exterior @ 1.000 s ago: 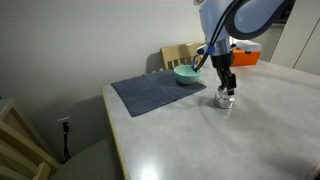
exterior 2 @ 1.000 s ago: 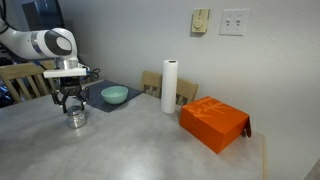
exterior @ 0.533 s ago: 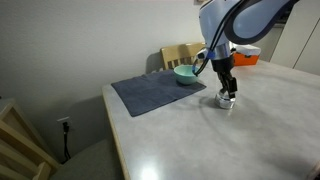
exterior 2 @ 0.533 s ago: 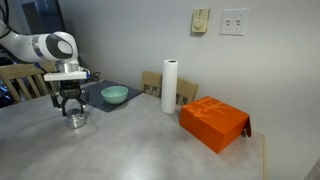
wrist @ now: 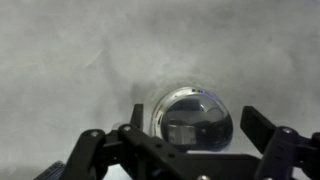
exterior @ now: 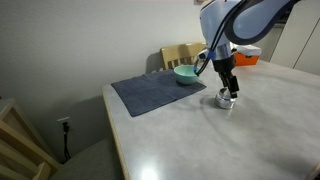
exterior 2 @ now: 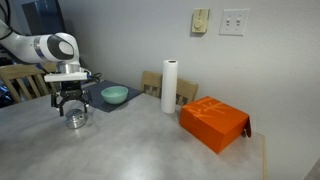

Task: Cover the silver bottle with the silver lid

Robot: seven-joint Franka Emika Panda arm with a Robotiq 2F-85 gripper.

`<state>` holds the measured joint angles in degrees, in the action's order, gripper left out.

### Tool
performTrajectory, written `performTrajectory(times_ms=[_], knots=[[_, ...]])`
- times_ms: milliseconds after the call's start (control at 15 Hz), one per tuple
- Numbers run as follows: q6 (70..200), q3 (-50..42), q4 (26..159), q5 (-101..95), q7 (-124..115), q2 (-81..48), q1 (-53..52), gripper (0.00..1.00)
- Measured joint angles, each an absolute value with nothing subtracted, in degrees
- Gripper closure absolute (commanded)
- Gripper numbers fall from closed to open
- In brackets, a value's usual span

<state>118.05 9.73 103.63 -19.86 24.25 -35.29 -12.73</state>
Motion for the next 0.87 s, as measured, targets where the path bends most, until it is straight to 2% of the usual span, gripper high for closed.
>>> performTrajectory(times_ms=[867], knots=[[121.0, 10.6, 113.4, -13.7, 17.2, -21.9, -11.5, 0.0]])
